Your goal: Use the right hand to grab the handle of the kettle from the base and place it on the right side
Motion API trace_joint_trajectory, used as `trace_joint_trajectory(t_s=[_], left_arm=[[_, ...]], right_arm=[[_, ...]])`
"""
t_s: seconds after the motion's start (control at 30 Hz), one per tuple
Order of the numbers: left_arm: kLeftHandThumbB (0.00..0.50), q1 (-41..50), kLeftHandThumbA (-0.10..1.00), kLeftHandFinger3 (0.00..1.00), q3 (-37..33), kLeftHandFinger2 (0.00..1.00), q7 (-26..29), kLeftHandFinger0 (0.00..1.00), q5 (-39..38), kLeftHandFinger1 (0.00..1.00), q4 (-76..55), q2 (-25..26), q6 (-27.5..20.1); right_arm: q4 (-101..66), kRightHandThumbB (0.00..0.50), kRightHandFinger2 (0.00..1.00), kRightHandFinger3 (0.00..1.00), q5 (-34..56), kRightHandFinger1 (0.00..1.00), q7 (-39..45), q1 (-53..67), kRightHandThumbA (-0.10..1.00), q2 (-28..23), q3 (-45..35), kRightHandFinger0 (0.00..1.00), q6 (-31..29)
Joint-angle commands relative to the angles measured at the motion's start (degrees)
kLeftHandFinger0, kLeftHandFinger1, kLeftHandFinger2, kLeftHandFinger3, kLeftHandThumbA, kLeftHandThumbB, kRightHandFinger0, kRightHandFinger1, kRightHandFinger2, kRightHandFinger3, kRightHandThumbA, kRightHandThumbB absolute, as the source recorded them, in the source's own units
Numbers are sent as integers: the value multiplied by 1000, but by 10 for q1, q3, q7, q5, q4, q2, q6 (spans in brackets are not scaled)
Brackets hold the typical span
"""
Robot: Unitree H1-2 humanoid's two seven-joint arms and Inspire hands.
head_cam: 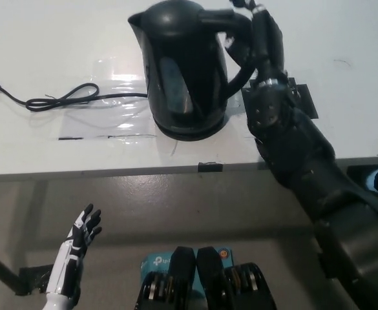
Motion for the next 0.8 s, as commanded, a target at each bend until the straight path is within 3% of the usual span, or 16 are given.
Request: trace_joint_trajectory(t_s=[0.0,0.1,0.23,0.3,0.37,0.47,0.57,0.77], left_arm=[[499,-1,1000,1000,7,1000,-12,1000,-17,1000,-10,11,-30],[500,-1,1000,1000,6,1000,-11,1000,-11,1000,-8,13,-35],[500,-3,1000,1000,6,1000,-13,1000,-16,1000,-7,10,-36],[500,-3,1000,1000,6,1000,-12,1000,-18,1000,-8,7,-32],[500,-1,1000,1000,7,1000,-11,1000,-16,1000,-10,7,-29],[498,-1,1000,1000,8,1000,-11,1000,-16,1000,-9,9,-31],[498,-3,1000,1000,8,1000,-11,1000,-15,1000,-9,10,-31],[500,-7,1000,1000,8,1000,-11,1000,-14,1000,-11,12,-23]], right_arm=[[16,161,740,777,-8,351,-66,-43,-100,-2,7,0,-59],[16,106,747,807,-1,344,-67,-45,-100,-4,3,0,-71],[7,117,757,750,30,318,-66,-53,-100,0,-24,0,-104],[-3,98,664,630,50,223,-68,-59,-100,4,-47,0,-110],[-31,84,593,605,70,160,-61,-58,-100,7,-69,0,-118],[-70,49,561,662,72,142,-77,-62,-100,8,-89,0,-118],[-108,33,621,711,52,151,-104,-65,-100,-6,-92,0,-118],[-133,46,642,731,55,151,-121,-68,-100,-43,-122,0,-116]])
